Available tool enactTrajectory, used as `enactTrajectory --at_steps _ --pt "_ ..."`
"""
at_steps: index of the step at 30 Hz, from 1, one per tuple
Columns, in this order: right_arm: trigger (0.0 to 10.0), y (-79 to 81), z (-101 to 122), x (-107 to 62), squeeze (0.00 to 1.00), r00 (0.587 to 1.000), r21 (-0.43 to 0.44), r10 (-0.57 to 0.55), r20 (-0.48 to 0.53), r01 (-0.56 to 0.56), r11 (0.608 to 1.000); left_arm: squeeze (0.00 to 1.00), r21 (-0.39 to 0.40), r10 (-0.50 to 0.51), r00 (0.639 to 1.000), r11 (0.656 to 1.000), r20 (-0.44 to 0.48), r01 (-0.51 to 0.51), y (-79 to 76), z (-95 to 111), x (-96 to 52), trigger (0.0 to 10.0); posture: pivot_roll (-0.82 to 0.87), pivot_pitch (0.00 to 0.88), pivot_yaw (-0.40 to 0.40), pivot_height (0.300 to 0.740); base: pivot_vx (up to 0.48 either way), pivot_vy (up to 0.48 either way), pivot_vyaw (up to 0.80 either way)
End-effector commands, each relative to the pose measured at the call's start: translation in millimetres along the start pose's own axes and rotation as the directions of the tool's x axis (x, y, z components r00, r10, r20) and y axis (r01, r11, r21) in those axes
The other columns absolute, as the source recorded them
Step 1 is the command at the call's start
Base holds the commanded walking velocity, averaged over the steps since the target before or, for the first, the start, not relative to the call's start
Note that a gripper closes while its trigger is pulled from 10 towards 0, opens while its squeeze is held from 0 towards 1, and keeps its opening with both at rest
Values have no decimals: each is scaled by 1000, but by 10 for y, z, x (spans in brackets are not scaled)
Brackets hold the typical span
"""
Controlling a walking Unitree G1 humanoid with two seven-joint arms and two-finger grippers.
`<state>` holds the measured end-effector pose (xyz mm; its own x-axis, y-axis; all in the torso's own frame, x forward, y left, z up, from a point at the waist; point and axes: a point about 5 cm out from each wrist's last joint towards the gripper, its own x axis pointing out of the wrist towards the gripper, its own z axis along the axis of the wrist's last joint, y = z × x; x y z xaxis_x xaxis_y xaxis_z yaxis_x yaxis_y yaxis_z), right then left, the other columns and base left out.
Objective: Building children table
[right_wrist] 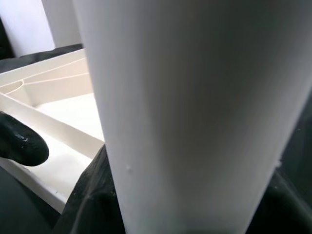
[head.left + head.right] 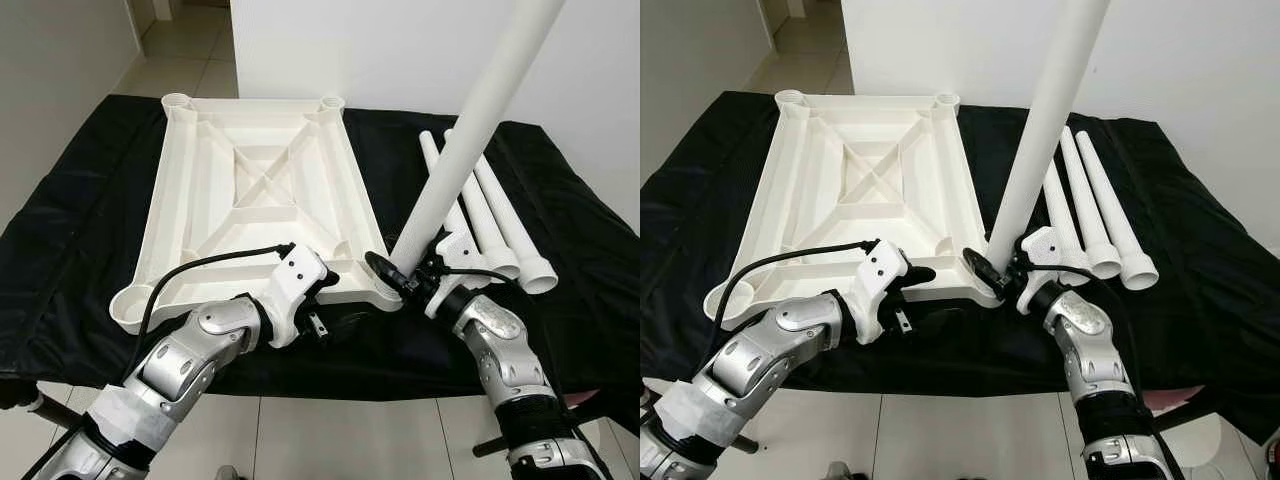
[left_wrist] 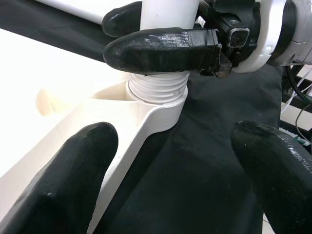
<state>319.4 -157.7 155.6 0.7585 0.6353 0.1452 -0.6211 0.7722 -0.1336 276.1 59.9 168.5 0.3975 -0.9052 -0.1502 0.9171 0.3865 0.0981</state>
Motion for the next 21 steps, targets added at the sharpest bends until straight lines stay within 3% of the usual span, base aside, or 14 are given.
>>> enactTrajectory --at_steps 1,2,4,9,12,19,20,21 --pt "10000 55 -175 -68 0 996 59 -52 -71 56 997 0 8 -119 993 993 -8 119 -75 -21 -2 10000 71 97 -42 740 0 0 0" --pt "10000 55 -175 -68 0 996 59 -52 -71 56 997 0 8 -119 993 993 -8 119 -75 -21 -2 10000 71 97 -42 740 0 0 0" --pt "10000 111 -169 -47 0 983 47 -167 -75 171 984 0 11 -116 993 993 -6 116 -67 -19 8 10000 69 96 -45 740 0 0 0" --pt "10000 200 -168 -11 0 961 61 -264 -78 269 961 0 17 -96 995 995 -2 96 -35 -16 17 10000 69 97 -48 740 0 0 0" --pt "10000 355 -166 31 0 925 90 -371 -83 377 922 0 42 -57 998 998 1 57 28 -2 19 10000 68 103 -51 740 0 0 0" --pt "10000 471 -135 63 0 897 131 -437 -61 441 888 0 50 -5 1000 999 6 4 145 24 17 10000 68 102 -52 740 0 0 0" --pt "10000 488 -117 60 1000 885 144 -463 -55 465 873 0 52 13 1000 999 11 -14 190 38 14 10000 65 101 -53 740 0 0 0" --pt "10000 488 -117 60 1000 885 144 -463 -55 465 873 0 52 13 1000 999 11 -14 190 38 14 10000 65 101 -53 740 0 0 0"
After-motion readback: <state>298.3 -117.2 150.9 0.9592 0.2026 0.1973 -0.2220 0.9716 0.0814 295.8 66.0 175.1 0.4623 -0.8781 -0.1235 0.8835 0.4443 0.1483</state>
